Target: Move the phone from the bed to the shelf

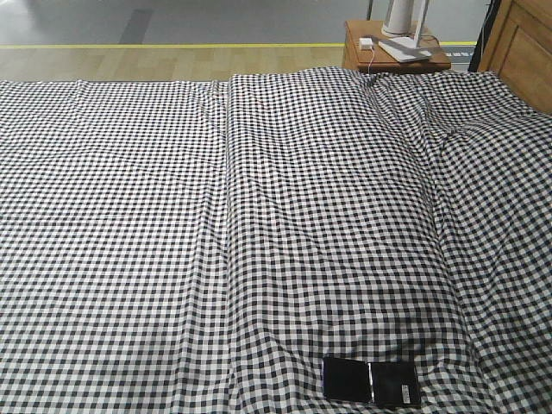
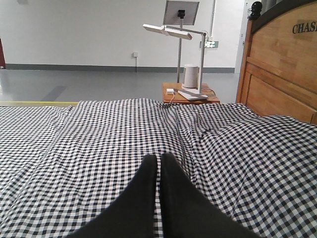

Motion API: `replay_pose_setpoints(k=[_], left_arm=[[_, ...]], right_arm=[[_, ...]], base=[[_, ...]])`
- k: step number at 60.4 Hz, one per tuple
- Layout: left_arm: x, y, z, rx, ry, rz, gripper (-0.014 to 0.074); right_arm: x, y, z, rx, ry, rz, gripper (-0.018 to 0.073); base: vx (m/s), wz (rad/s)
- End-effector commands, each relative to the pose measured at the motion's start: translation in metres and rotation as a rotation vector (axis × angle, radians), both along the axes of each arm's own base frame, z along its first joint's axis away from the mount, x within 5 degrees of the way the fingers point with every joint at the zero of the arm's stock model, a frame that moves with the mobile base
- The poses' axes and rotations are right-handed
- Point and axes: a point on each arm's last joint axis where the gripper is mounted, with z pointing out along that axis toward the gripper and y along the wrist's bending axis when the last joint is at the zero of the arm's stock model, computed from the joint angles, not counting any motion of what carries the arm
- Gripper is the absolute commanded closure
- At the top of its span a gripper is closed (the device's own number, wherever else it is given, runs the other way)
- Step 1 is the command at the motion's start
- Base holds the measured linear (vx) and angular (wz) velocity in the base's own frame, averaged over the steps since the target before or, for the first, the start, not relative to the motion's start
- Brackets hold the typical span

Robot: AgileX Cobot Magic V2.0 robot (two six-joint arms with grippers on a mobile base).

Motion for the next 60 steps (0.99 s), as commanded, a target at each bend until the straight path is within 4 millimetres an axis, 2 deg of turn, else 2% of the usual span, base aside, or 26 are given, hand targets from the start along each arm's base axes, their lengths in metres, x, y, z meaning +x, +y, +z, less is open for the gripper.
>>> replay_pose_setpoints(k=[1,60], left_arm=[[-0.0012,-0.0005,0.0158,-0.009,-0.109,-0.006,0.0596],[-0.0012,-0.0005,0.0158,-0.009,-0.109,-0.006,0.0596]], right_arm=[[-0.0003,-0.0008,0.0045,-0.018,-0.074,-0.011,0.0562],[-0.0003,-0.0009,0.0046,-0.018,-0.076,-0.011,0.0562]], base=[[0.00,0.00],[0.00,0.00]])
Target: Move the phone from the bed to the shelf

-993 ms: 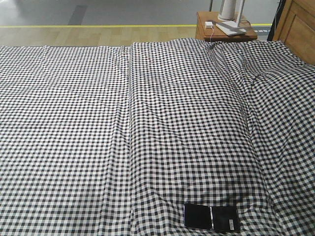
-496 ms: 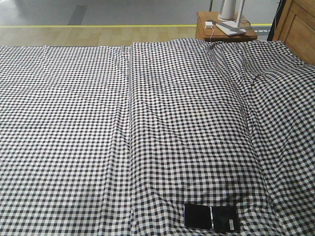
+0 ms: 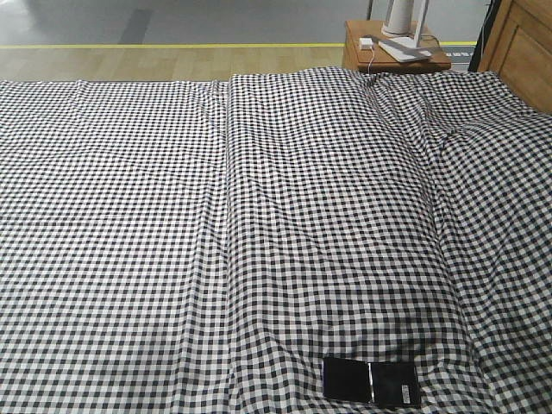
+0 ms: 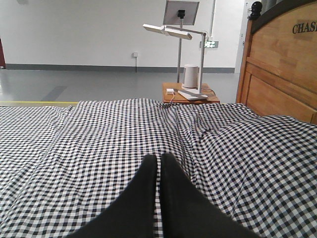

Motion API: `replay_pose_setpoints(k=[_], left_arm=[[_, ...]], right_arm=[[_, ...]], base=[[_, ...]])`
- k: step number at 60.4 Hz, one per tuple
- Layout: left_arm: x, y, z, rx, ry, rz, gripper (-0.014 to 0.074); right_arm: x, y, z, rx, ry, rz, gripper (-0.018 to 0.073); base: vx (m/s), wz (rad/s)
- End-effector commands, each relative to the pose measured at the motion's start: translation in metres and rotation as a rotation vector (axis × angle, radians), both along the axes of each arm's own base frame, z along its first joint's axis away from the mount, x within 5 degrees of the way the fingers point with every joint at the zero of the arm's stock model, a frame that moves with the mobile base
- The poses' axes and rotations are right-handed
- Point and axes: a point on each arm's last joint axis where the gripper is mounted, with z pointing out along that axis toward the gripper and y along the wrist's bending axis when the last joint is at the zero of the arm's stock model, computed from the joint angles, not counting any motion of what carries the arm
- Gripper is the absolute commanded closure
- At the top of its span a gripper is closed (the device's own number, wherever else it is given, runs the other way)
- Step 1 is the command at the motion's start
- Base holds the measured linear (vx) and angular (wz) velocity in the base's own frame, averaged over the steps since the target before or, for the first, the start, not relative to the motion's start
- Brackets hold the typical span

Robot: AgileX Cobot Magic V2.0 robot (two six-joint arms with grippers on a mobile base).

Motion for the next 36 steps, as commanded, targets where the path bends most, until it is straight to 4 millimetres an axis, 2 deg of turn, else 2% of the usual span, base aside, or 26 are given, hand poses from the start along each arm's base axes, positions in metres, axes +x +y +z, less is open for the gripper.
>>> replay_pose_setpoints(k=[1,36], left_arm=[[-0.0012,-0.0005,0.0158,-0.009,-0.109,-0.006,0.0596],[-0.0012,-0.0005,0.0158,-0.009,-0.109,-0.006,0.0596]], right_arm=[[-0.0003,-0.0009,0.0046,-0.018,-0.076,-0.011,0.0562],[-0.0005,-0.0010,0.0070,-0.017,-0.102,-0.013,0.0562]], base=[[0.00,0.00],[0.00,0.00]])
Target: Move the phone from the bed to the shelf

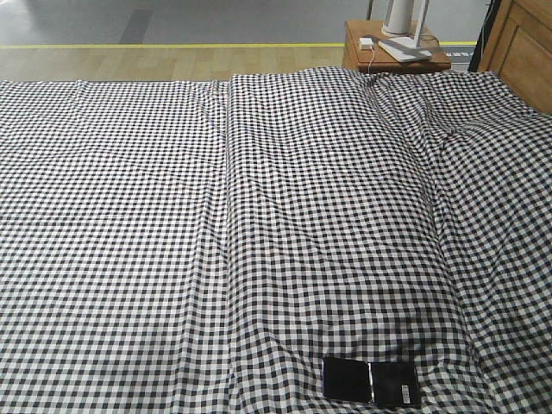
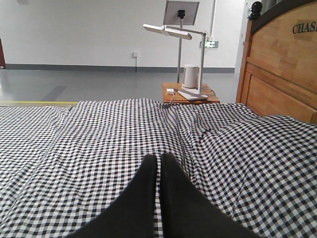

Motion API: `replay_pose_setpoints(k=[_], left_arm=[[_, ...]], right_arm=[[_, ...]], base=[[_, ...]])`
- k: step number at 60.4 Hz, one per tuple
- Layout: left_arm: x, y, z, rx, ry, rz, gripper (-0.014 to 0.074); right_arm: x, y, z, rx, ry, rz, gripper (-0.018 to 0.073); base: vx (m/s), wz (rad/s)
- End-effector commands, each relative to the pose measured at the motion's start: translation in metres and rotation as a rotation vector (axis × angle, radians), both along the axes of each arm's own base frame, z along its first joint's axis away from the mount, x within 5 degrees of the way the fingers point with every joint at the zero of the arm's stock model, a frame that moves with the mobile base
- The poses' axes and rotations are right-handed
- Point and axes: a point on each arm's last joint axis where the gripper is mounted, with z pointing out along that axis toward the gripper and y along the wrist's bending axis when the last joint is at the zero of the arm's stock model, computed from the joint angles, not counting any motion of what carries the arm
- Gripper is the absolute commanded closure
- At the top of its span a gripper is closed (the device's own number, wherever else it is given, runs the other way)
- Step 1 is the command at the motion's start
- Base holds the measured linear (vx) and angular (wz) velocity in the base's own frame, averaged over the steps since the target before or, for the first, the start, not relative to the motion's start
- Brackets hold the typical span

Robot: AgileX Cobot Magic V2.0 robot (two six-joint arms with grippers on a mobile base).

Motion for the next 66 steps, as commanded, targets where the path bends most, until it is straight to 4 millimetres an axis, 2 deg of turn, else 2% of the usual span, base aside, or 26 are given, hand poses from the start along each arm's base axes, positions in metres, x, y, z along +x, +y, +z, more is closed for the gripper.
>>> replay_pose_setpoints(k=[1,9,17,24,35,45,55,61,66], left_arm=[[-0.001,-0.001,0.016,-0.009,-0.109,-0.006,0.0596],[-0.001,-0.001,0.016,-0.009,-0.109,-0.006,0.0596],[-0.001,-0.001,0.016,-0.009,-0.109,-0.006,0.0596],[-0.001,-0.001,0.016,-0.009,-0.109,-0.006,0.0596],[-0.001,-0.001,0.016,-0.009,-0.109,-0.006,0.0596],[-0.001,-0.001,0.016,-0.009,-0.109,-0.006,0.0596],[-0.001,-0.001,0.016,-0.009,-0.109,-0.006,0.0596],[-0.001,-0.001,0.016,-0.009,-0.109,-0.006,0.0596],[-0.001,-0.001,0.016,-0.009,-0.109,-0.006,0.0596]], right_arm=[[-0.001,-0.001,0.008,-0.017,-0.106,-0.014,0.0562],[-0.002,-0.002,0.018,-0.028,-0.220,-0.024,0.0562],[-0.008,-0.003,0.038,-0.047,-0.410,-0.043,0.0562],[-0.016,-0.003,0.066,-0.051,-0.507,-0.046,0.0562],[-0.034,-0.001,0.121,-0.054,-0.634,-0.044,0.0562],[-0.031,0.000,0.169,-0.051,-0.539,-0.027,0.0562],[-0.008,0.000,0.208,-0.042,-0.367,-0.008,0.0554],[0.013,0.000,0.220,-0.037,-0.241,0.002,0.0534],[0.036,-0.001,0.222,-0.032,-0.128,0.010,0.0509]], base=[[0.00,0.00],[0.00,0.00],[0.00,0.00],[0.00,0.00],[0.00,0.00],[0.00,0.00],[0.00,0.00],[0.00,0.00],[0.00,0.00]])
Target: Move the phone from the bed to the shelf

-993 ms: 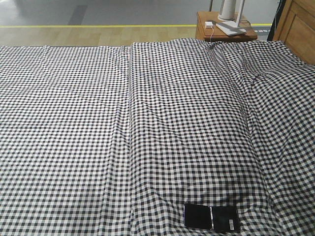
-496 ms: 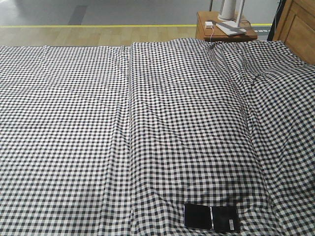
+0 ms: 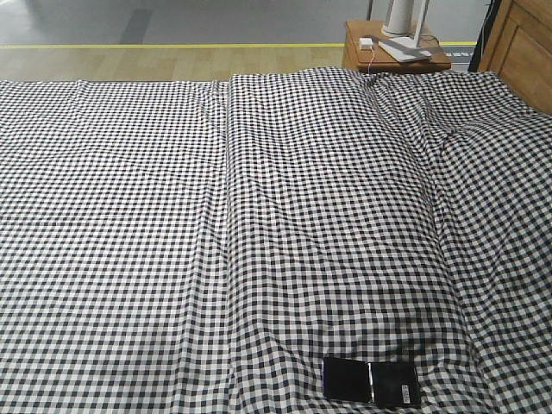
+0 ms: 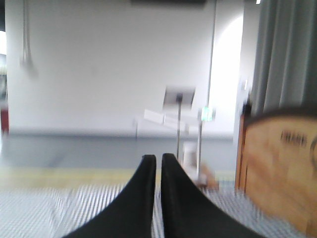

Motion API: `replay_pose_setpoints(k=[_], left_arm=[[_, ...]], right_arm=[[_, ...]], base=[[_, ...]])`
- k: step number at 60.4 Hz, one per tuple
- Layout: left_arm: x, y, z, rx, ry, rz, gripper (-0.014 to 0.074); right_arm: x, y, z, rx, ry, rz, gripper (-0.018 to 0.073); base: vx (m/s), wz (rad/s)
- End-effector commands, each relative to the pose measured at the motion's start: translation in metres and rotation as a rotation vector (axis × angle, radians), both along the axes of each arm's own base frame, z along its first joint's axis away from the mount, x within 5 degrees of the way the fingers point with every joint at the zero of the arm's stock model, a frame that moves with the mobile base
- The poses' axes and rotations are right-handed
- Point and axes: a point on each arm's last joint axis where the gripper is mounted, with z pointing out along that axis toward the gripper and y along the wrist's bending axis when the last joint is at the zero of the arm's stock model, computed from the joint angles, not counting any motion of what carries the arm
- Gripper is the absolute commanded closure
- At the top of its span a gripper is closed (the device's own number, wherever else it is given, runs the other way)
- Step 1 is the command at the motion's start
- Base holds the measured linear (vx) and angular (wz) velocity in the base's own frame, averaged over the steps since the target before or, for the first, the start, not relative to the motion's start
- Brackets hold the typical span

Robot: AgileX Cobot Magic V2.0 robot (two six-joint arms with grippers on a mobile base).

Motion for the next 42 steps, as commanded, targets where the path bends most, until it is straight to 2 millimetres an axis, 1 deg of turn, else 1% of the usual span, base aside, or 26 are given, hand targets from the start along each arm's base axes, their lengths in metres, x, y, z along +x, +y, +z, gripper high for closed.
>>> replay_pose_setpoints(k=[1,8,12,16,22,27,31,35,42], left_arm=[[-0.001,-0.001,0.016,-0.009,-0.109,-0.006,0.0596],[-0.001,-0.001,0.016,-0.009,-0.109,-0.006,0.0596],[-0.001,-0.001,0.016,-0.009,-0.109,-0.006,0.0596],[-0.001,-0.001,0.016,-0.009,-0.109,-0.006,0.0596],[-0.001,-0.001,0.016,-0.009,-0.109,-0.006,0.0596],[-0.001,-0.001,0.016,-0.009,-0.109,-0.006,0.0596],[-0.001,-0.001,0.016,-0.009,-0.109,-0.006,0.0596],[-0.001,-0.001,0.016,-0.009,-0.109,-0.006,0.0596],[-0.001,-0.001,0.016,-0.009,-0.109,-0.006,0.0596]], right_arm=[[0.025,-0.001,0.014,-0.014,0.079,-0.003,0.0504],[0.052,-0.003,0.005,-0.010,0.215,0.003,0.0438],[0.066,-0.003,-0.003,-0.009,0.289,0.006,0.0368],[0.077,-0.004,-0.012,-0.005,0.362,0.009,0.0274],[0.087,-0.004,-0.021,-0.002,0.439,0.013,0.0105],[0.092,-0.004,-0.025,0.000,0.460,0.013,-0.0036],[0.097,-0.005,-0.026,0.000,0.463,0.012,-0.0121],[0.101,-0.005,-0.027,0.000,0.462,0.011,-0.0171],[0.104,-0.005,-0.031,0.002,0.488,0.012,-0.0162]], base=[[0.00,0.00],[0.00,0.00],[0.00,0.00],[0.00,0.00],[0.00,0.00],[0.00,0.00],[0.00,0.00],[0.00,0.00],[0.00,0.00]])
